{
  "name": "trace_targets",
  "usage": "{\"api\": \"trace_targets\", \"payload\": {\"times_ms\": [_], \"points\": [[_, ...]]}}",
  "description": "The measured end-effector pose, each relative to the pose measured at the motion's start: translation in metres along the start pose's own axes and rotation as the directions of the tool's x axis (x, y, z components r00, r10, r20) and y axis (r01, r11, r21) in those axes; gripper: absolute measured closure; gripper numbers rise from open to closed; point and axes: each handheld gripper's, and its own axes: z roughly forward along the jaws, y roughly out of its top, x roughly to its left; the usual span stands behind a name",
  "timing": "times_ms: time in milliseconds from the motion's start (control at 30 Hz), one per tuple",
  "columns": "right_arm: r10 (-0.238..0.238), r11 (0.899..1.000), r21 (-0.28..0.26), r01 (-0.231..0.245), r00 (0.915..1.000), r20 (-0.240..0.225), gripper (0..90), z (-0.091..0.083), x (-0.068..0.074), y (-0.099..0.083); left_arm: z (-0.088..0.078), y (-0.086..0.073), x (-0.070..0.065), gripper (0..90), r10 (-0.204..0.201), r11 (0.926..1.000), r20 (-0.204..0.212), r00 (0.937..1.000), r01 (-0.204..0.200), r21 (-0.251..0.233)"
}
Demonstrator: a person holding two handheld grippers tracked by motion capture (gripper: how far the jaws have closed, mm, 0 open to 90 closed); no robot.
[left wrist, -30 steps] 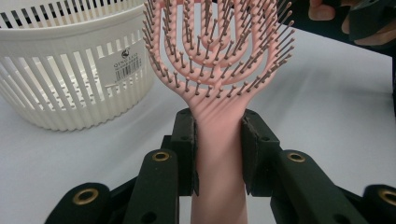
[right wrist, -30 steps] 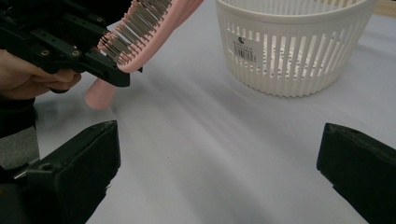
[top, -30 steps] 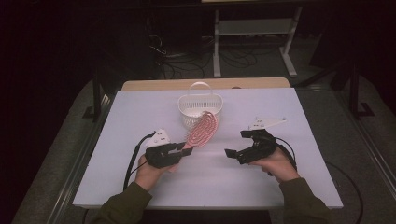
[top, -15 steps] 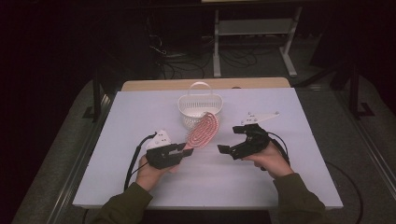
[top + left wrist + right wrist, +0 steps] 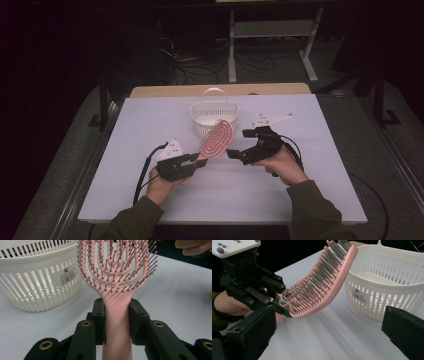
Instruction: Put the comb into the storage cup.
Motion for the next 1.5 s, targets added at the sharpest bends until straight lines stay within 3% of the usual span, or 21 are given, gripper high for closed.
{"api": "trace_targets", "payload": {"times_ms": [867,1500], "points": [[-0.006,1.0,-0.023,0.006,0.9999,-0.013,0.0,0.026,0.002,0.022,0.0,0.0,-0.003,70.2,0.016,0.9997,-0.026,0.9995,-0.016,-0.02],[0.027,0.999,-0.027,-0.028,0.9996,-0.004,0.6,0.037,0.001,0.017,0.005,-0.001,-0.009,70.2,0.038,0.9989,-0.055,0.9978,-0.04,-0.025]]}}
